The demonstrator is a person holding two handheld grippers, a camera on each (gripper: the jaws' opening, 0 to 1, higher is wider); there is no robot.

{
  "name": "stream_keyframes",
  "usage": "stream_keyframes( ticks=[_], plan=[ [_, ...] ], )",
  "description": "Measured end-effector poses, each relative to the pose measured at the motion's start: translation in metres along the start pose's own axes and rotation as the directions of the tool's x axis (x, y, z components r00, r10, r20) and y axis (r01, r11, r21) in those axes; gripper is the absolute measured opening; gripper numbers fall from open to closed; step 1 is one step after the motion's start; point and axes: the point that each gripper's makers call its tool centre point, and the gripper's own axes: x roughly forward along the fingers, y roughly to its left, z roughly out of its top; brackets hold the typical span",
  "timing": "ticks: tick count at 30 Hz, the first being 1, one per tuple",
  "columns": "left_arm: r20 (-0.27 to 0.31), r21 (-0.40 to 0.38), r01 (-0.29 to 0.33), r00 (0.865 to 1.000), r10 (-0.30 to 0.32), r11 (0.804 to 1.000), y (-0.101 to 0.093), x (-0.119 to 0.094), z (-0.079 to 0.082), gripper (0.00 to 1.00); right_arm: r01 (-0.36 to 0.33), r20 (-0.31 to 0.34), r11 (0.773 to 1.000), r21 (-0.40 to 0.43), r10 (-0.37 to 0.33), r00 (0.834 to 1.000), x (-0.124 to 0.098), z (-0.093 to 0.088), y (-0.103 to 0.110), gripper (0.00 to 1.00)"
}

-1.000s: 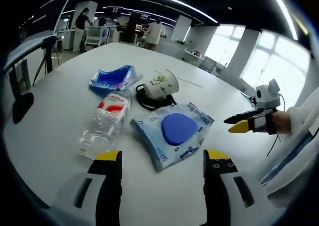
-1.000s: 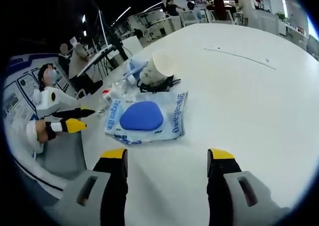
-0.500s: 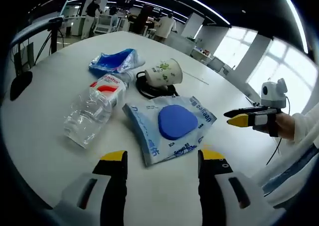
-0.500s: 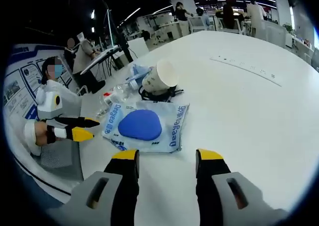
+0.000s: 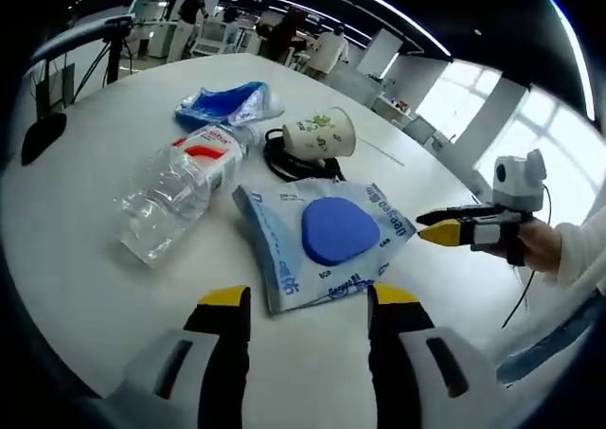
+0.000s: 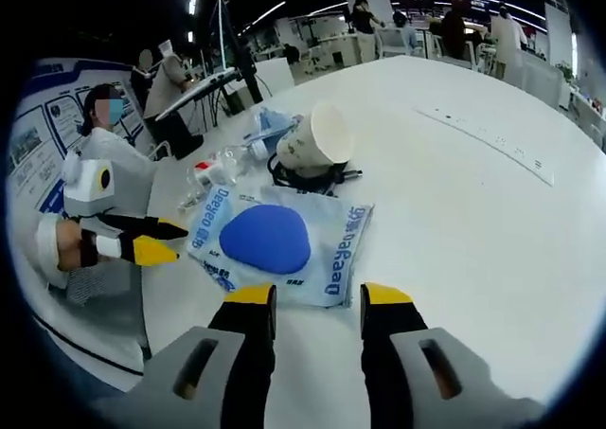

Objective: Arrange the tabletop items into an orderly group along one side of the table until the central work area is clear of visible clutter.

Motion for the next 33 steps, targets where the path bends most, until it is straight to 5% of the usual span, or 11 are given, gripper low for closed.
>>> stream_keyframes(
  ticks=[6, 10, 14, 16, 17, 22, 33],
  plan=[
    [0.01, -0.118, -0.038, 0.999, 0.04, 0.992, 0.009, 0.007, 0.003, 0.38, 0.012, -0.039, 0.999, 0.03, -0.011, 0.999, 0.011, -0.008, -0.006, 0.29],
    [-0.022, -0.098, -0.049, 0.999, 0.047, 0.994, 0.006, 0.011, -0.005, 0.34, 0.024, -0.042, 0.999, 0.046, -0.022, 0.999, 0.013, -0.01, -0.004, 0.28],
    [-0.025, -0.105, -0.076, 0.997, 0.073, 0.992, 0.01, 0.016, -0.006, 0.19, 0.047, -0.046, 0.998, 0.036, -0.046, 0.998, 0.012, -0.01, -0.006, 0.21],
    [-0.033, -0.097, -0.193, 0.981, 0.191, 0.976, 0.025, 0.016, -0.007, 0.04, 0.066, -0.047, 0.997, 0.04, -0.064, 0.997, 0.013, -0.009, -0.008, 0.18],
    [-0.025, -0.093, -0.141, 0.99, 0.139, 0.986, 0.017, 0.018, -0.005, 0.04, 0.068, -0.048, 0.997, 0.039, -0.066, 0.997, 0.013, -0.01, -0.008, 0.15],
    [0.006, -0.157, -0.12, 0.992, 0.123, 0.98, 0.016, 0.015, -0.006, 0.03, 0.098, -0.037, 0.994, 0.054, -0.096, 0.995, 0.009, -0.013, -0.013, 0.02],
    [0.002, -0.164, -0.09, 0.996, 0.092, 0.982, 0.014, 0.015, -0.007, 0.02, 0.079, 0.001, 0.981, 0.176, -0.08, 0.997, 0.003, -0.022, -0.011, 0.0]
  ],
)
